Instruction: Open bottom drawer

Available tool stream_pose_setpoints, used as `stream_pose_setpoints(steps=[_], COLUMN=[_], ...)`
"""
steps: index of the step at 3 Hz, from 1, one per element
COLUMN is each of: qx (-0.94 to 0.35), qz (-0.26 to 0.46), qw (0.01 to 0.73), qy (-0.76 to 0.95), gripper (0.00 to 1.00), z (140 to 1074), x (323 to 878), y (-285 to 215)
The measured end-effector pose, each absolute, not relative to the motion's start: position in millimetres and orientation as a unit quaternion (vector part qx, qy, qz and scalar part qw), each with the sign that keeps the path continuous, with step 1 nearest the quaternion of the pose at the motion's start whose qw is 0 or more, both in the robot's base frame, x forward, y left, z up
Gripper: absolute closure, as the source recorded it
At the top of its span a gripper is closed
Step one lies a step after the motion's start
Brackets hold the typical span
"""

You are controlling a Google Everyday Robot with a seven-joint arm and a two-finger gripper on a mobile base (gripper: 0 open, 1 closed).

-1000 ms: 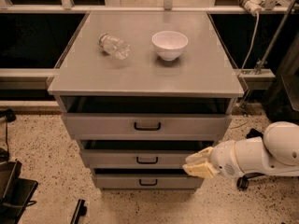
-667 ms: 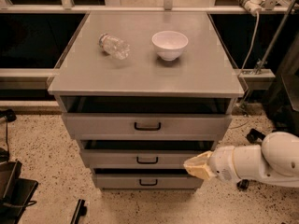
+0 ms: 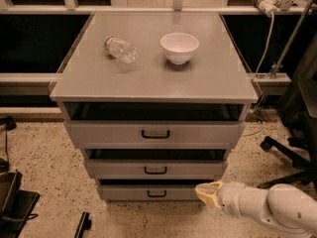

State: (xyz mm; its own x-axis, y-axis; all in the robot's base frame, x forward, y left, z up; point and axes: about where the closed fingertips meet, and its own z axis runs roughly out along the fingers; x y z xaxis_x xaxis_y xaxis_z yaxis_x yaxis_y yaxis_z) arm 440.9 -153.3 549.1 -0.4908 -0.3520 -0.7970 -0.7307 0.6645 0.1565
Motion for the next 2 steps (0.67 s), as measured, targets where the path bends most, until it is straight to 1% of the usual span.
stream_pose_setpoints(steps=[1, 2], qx=[-0.251, -0.251], qz=[0.216, 0.216], qw=[0.41, 0.41], qy=[0.85, 0.85], gripper=[1.0, 1.0], z=[479.3, 479.3], x=[468.6, 468.6], y=[-182.5, -182.5])
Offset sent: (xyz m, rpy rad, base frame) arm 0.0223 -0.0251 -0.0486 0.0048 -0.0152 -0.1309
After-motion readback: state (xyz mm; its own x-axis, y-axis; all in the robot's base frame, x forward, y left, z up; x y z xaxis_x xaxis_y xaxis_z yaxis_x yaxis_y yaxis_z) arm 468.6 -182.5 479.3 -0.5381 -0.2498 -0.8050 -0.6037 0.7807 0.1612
